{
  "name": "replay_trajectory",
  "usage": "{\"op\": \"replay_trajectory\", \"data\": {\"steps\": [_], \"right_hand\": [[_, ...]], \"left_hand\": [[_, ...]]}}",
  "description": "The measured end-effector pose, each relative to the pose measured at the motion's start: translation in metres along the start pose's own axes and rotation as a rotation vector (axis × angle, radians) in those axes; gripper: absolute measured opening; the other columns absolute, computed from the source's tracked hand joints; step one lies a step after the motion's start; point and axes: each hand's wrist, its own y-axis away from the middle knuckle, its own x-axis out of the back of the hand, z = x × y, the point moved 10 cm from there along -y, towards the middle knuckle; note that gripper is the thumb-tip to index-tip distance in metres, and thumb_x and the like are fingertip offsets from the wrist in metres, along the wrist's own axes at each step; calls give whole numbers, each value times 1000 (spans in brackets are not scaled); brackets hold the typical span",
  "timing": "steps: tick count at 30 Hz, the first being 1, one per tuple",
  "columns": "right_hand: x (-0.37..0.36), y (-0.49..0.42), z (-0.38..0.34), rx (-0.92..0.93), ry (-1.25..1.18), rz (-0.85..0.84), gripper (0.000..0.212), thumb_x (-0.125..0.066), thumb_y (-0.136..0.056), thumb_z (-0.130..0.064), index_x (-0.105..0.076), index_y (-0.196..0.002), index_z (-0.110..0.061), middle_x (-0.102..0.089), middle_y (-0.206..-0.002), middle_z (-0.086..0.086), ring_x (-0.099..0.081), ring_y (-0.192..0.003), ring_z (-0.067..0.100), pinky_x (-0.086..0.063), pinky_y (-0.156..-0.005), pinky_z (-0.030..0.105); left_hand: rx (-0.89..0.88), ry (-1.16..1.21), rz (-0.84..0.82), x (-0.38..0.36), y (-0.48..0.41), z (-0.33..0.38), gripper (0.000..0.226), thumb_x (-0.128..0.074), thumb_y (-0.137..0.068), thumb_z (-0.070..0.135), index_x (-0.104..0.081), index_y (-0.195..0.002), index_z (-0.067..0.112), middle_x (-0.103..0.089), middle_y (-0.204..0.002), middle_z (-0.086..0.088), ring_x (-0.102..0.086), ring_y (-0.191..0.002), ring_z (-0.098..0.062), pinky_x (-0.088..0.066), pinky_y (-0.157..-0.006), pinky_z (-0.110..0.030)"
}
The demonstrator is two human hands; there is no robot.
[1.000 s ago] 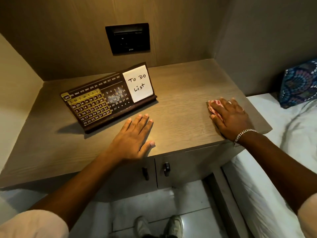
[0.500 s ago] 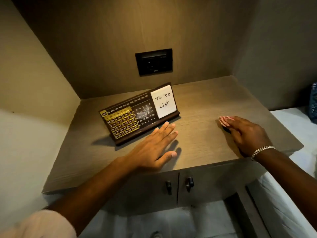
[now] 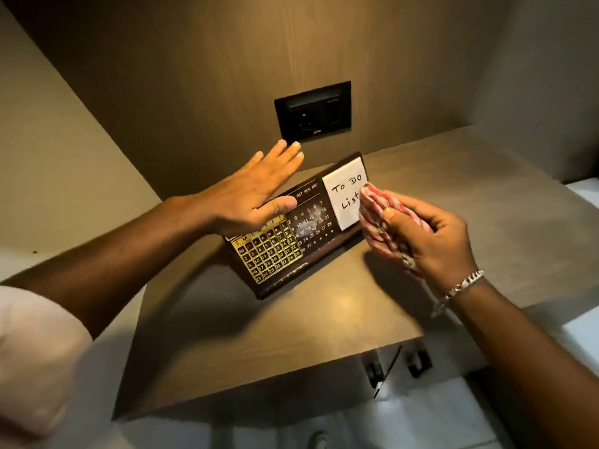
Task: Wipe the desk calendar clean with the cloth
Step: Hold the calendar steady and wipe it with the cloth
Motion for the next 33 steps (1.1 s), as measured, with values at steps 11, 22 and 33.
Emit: {"op": "replay_trajectory", "data": {"steps": [11,22,33], "right_hand": [[-46,-4,10,1,48,129,29,-76,-81,-24,-73,-109,-19,-75,-105,-2,-70,-101,17,-58,-87,49],[-90,23,1,86,361,240,29,-79,-77,-26,-76,-105,-21,-76,-97,-2,-68,-84,4,-54,-77,15],[-82,24,-4,96,475,328,23,-77,-76,-34,-78,-98,-26,-77,-89,-4,-70,-79,10,-55,-75,27]], "left_hand": [[-130,103,-111,-31,-13,-5,77,-26,-93,54,12,-151,23,17,-163,3,20,-148,-6,7,-120,-29],[-172,132,-116,-34,-16,1,79,-26,-89,52,10,-152,20,16,-163,2,19,-149,-10,6,-120,-30],[-83,134,-76,-29,-13,9,80,-24,-82,56,6,-151,29,7,-164,5,7,-151,-11,-7,-124,-43]]}}
